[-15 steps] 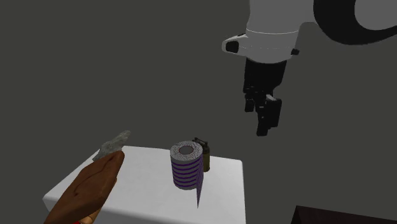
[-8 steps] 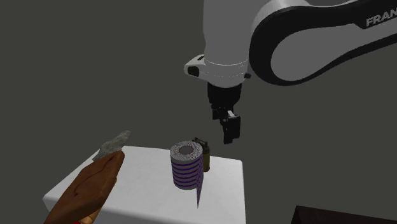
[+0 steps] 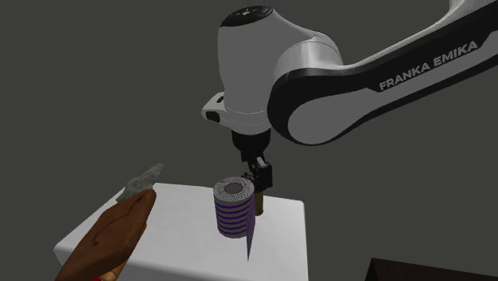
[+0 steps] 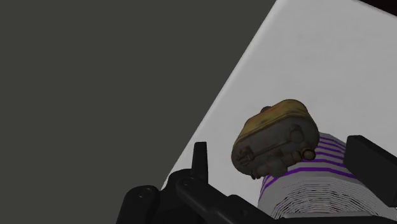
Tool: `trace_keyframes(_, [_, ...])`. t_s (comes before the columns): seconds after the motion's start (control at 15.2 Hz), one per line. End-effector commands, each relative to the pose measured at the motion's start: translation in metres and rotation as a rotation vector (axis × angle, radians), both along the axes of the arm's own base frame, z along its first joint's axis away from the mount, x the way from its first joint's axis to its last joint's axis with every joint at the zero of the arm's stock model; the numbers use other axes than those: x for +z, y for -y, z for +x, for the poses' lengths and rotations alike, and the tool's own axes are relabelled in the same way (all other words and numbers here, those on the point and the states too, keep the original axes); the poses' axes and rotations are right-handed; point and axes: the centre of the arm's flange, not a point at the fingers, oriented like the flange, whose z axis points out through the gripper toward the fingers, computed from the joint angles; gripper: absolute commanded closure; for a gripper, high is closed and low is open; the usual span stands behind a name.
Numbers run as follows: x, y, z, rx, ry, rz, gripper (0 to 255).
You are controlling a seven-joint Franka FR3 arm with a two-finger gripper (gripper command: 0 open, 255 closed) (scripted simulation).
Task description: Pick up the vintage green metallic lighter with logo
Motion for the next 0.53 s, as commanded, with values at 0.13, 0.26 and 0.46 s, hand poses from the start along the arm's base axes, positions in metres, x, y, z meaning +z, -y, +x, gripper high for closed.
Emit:
trace_keyframes(0.13, [-0.021,-0.001,0.001,0.002,0.000,-0.001,0])
trace_keyframes(0.26, [-0.024,-0.001,0.001,0.002,0.000,-0.001,0])
trace_keyframes(0.46, [-0.024,-0.001,0.001,0.002,0.000,-0.001,255])
